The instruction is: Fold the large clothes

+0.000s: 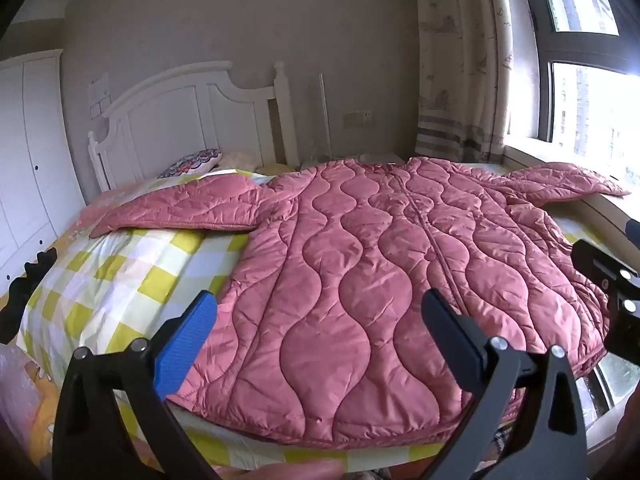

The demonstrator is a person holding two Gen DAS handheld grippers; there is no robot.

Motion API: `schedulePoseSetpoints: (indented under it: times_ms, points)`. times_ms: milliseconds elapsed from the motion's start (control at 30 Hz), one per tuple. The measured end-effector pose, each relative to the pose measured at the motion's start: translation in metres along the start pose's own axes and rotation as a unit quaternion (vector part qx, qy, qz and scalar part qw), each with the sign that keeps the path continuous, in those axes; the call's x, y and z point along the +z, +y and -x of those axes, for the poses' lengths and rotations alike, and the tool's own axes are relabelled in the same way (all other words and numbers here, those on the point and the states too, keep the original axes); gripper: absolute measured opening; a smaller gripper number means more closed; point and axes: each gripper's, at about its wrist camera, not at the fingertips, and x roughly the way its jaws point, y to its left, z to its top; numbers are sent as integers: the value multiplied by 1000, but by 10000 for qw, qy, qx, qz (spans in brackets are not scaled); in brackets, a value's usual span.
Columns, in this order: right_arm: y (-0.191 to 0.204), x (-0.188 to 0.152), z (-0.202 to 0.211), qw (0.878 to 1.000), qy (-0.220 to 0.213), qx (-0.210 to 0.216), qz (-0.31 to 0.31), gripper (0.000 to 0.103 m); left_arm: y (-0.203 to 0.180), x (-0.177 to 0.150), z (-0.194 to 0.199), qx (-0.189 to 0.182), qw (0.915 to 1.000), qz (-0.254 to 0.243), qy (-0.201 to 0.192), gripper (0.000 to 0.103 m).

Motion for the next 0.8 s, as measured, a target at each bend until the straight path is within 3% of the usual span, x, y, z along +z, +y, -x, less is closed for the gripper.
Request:
schedulePoseSetpoints:
  times_ms: [800]
  points:
    - [3, -6, -6, 9999, 119, 95, -27, 99, 6, -6, -3, -7, 9999, 105, 74, 101]
